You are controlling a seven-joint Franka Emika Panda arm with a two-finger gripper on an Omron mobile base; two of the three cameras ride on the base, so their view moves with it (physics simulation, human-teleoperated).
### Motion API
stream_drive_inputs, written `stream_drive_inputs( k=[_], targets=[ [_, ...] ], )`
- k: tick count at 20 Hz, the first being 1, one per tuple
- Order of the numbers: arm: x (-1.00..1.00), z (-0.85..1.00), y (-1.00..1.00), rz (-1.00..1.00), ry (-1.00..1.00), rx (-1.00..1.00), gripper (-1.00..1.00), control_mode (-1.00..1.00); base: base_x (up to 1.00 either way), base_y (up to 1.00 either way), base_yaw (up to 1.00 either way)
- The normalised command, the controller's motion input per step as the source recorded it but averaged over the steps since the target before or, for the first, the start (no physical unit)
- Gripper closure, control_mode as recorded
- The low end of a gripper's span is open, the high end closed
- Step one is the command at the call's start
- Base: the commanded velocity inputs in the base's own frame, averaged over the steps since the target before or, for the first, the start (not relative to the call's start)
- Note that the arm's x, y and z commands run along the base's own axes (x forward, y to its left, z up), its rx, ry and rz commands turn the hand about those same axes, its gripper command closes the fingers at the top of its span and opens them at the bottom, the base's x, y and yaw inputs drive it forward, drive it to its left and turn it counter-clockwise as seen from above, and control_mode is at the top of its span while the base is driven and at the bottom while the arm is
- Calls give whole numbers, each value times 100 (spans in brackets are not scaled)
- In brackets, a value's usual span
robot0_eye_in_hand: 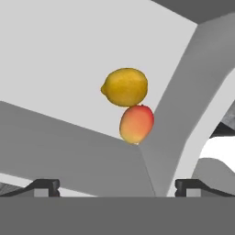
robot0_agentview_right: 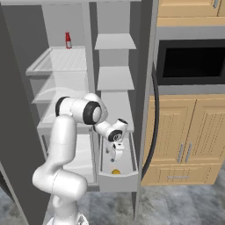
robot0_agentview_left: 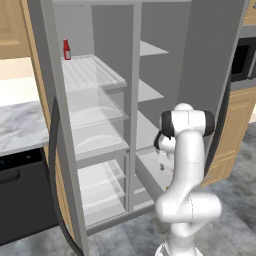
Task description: Take the lemon and mango from the fridge shelf and place them in the freezer drawer to begin freezing them.
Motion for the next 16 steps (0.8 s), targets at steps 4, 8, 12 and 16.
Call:
stream_drive_inputs(
  k=[4,8,12,16],
  targets=[
    [-14,6,29,-2,0,0,-100,-100,0,0,0],
    [-13,7,23,-2,0,0,-100,-100,0,0,0],
    [-11,14,17,-3,0,0,-100,-100,0,0,0],
    [-7,29,6,-5,-2,0,-100,-100,0,0,0]
  ],
)
